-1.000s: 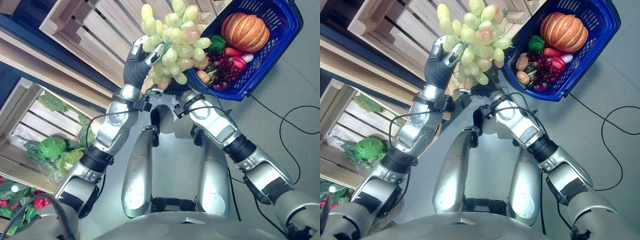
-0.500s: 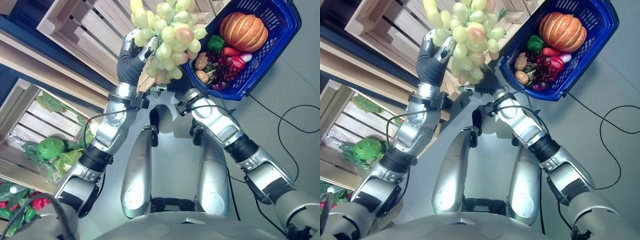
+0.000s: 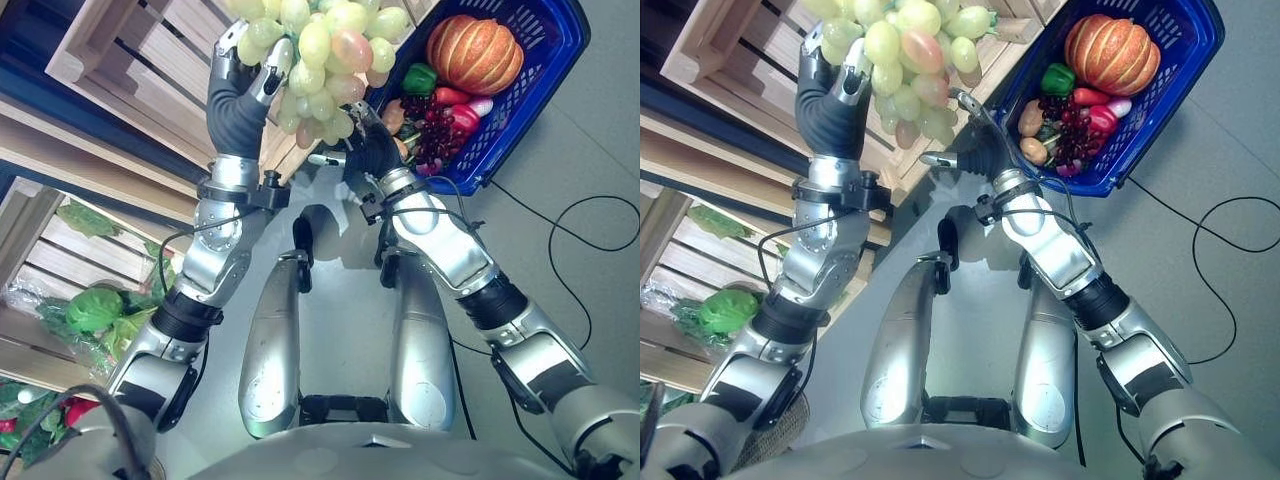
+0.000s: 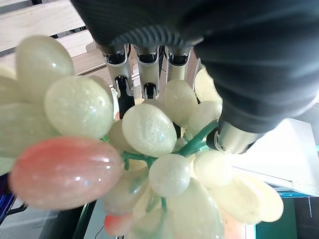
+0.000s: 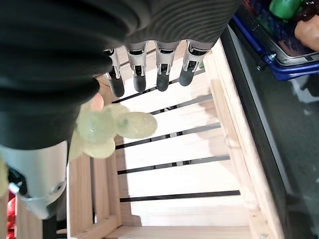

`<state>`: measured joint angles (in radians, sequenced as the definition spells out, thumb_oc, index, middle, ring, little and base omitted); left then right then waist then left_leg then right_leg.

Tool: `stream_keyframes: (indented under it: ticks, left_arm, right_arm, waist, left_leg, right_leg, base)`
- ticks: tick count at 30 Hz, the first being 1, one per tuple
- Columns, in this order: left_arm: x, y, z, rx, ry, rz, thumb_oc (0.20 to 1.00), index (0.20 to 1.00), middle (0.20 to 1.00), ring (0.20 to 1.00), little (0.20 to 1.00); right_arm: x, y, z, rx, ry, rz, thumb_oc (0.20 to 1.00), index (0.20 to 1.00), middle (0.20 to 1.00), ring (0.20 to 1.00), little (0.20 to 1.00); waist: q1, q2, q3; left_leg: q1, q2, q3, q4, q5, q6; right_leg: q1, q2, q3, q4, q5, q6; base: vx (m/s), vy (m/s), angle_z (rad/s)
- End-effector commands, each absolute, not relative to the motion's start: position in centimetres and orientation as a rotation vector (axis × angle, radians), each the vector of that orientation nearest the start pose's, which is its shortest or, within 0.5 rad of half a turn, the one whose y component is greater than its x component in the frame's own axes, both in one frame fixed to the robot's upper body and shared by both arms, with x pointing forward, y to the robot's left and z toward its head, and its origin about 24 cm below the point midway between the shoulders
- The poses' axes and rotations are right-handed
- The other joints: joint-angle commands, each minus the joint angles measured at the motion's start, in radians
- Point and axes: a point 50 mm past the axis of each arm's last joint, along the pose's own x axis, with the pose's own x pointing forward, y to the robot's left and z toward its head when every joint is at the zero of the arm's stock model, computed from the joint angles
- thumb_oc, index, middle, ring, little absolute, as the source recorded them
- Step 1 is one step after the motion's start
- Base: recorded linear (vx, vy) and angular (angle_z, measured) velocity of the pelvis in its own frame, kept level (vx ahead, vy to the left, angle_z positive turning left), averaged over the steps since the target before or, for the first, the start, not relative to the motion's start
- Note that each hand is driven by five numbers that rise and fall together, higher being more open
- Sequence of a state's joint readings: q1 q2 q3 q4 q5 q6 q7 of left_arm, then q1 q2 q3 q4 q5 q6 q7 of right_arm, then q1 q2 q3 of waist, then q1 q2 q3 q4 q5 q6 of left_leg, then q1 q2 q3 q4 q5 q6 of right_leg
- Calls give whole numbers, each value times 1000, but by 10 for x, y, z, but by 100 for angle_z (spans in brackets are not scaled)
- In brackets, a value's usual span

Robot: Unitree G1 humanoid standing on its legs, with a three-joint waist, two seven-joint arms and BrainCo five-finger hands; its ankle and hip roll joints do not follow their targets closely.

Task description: Pick up fruits and vegetables into the basket

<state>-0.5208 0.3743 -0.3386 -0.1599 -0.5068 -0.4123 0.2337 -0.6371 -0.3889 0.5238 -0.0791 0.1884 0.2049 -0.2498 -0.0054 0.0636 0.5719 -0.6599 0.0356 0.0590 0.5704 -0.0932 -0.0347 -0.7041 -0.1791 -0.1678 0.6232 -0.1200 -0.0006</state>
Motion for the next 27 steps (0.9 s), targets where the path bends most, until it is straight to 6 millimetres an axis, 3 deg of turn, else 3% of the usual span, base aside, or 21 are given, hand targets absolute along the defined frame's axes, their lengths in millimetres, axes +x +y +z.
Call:
stream_keyframes:
  ticks: [1, 10, 27]
  left_arm:
    - [241, 107, 264, -264, -1142, -411, 200, 200, 200, 200, 200]
    - [241, 103, 264, -270, -1121, -479, 200, 200, 200, 200, 200]
    - [247, 114, 254, -211, -1083, -393, 200, 200, 200, 200, 200]
  right_arm:
    - [289, -47, 218, -206, -579, 444, 1000, 1000, 1000, 1000, 1000]
    - [284, -43, 223, -193, -628, 482, 1000, 1000, 1000, 1000, 1000]
    - [284, -45, 221, -204, -603, 542, 1000, 1000, 1000, 1000, 1000]
  waist:
    - [12, -9, -52]
    - [17, -10, -52]
    - [28, -12, -52]
  left_leg:
    - [44, -85, 78, -61, -75, 90]
    - [49, -84, 77, -66, -70, 90]
    - [52, -86, 71, -65, -70, 89]
  right_leg:
    - [26, 60, -34, 3, -54, 15]
    - [32, 60, -39, -4, -49, 14]
    - [40, 57, -46, -10, -48, 14]
  base:
    - [0, 0, 0]
    - [-1, -1, 0]
    - [0, 0, 0]
